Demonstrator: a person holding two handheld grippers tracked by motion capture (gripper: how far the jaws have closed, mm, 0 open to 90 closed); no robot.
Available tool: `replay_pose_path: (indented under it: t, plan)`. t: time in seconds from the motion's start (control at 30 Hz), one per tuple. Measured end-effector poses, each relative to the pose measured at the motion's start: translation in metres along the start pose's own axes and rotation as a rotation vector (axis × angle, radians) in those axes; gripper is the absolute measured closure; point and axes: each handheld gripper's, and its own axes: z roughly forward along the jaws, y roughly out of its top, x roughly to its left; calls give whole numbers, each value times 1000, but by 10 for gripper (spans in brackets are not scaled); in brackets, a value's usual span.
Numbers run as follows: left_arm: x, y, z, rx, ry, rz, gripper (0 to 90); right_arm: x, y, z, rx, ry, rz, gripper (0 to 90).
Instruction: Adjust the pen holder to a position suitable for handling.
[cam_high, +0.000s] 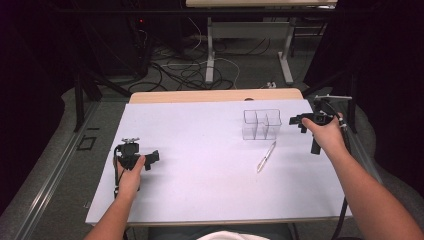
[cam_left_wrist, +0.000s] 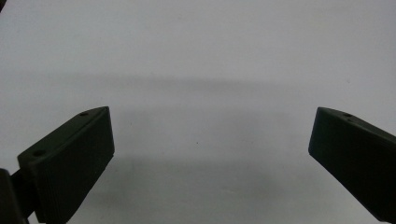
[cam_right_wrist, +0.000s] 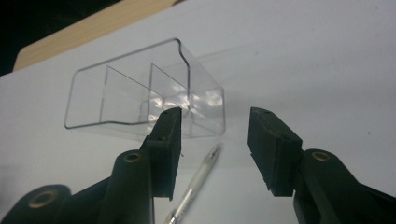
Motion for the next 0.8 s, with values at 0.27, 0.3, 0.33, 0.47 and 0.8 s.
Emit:
replay_pose_path:
  t: [0.27, 0.3, 0.33, 0.47, 0.8]
  plan:
    - [-3, -1, 1, 7, -2, 7, 2, -7, -12, 15, 80, -24, 23, 561]
    - [-3, -1, 1, 7, -2, 7, 2, -7, -13, 17, 88, -25, 30, 562]
    - [-3, -1, 1, 9, -1, 6, 2, -7, -14, 19, 100, -28, 33, 562]
    - [-3, -1, 1, 1, 2, 7, 2, -9, -20, 30, 123, -48, 38, 581]
    - [-2, -1, 1, 5, 4, 15, 2, -11, -39, 59, 164, -24, 111, 601]
